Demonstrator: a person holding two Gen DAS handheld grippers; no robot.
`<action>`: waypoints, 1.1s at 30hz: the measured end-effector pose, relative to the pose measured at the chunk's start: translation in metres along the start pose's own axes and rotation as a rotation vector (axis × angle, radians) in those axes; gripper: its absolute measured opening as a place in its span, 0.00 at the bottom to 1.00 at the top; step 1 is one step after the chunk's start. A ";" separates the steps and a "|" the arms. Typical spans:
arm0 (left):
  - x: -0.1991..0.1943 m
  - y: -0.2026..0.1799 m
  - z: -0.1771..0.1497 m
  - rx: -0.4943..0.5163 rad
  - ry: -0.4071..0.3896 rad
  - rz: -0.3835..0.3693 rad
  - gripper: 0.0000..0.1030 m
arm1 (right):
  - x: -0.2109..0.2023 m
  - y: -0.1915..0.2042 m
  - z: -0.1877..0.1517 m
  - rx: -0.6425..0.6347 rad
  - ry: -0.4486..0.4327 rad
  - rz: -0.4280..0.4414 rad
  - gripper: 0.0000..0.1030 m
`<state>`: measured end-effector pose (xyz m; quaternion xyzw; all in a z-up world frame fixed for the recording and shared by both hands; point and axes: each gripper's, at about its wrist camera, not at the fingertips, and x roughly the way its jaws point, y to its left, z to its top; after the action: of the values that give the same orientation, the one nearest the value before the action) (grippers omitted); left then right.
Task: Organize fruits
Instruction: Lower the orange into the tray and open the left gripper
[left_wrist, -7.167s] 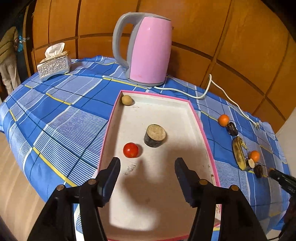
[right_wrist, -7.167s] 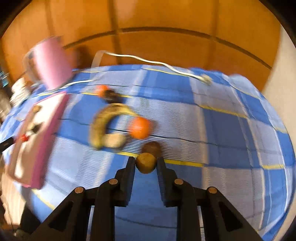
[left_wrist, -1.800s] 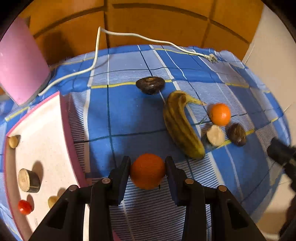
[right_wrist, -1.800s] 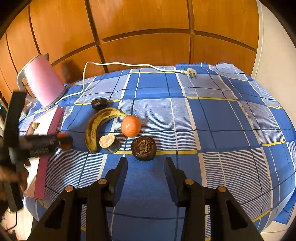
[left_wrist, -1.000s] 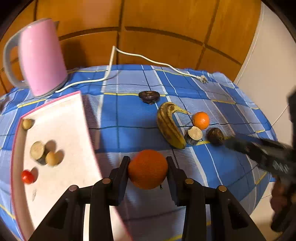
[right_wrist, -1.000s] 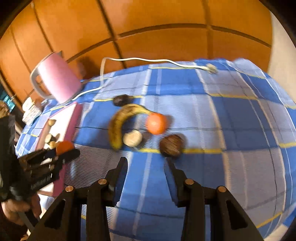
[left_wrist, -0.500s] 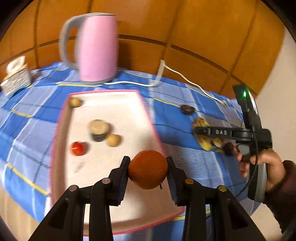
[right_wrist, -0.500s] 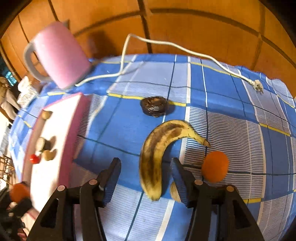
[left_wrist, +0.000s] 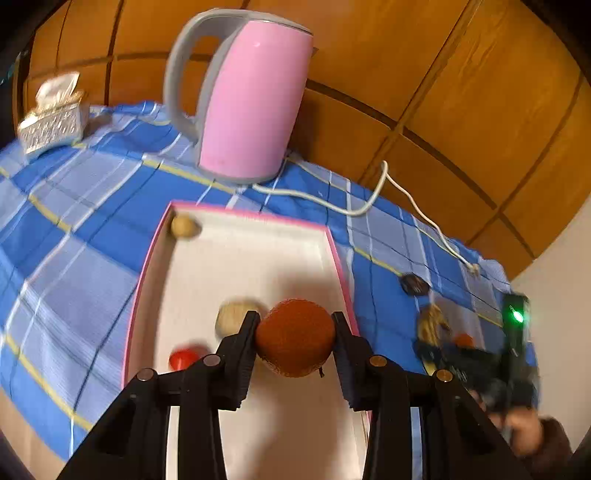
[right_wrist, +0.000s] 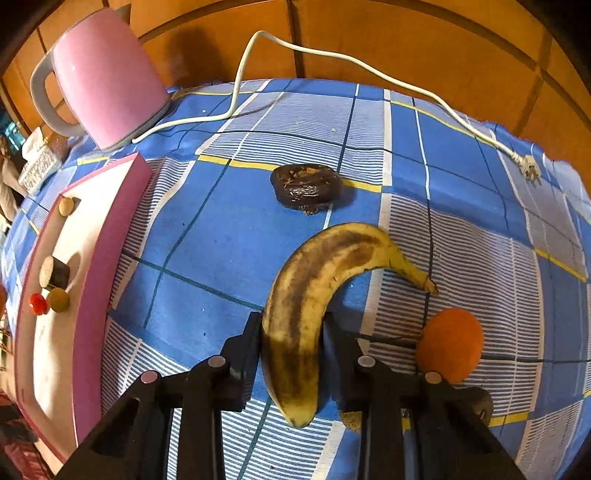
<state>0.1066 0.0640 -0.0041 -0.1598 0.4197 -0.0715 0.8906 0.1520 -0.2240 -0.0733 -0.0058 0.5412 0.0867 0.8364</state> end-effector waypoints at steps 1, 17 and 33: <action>0.008 -0.002 0.007 -0.006 0.012 -0.006 0.38 | 0.000 -0.001 -0.001 -0.001 -0.003 0.007 0.31; 0.031 -0.001 0.015 -0.027 0.021 0.091 0.52 | 0.001 0.002 0.000 -0.030 -0.015 0.008 0.31; -0.035 0.020 -0.058 -0.020 0.011 0.141 0.55 | -0.004 0.003 -0.003 -0.005 -0.019 0.038 0.30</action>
<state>0.0397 0.0784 -0.0205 -0.1386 0.4355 -0.0054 0.8894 0.1478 -0.2222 -0.0707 0.0031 0.5330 0.1040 0.8397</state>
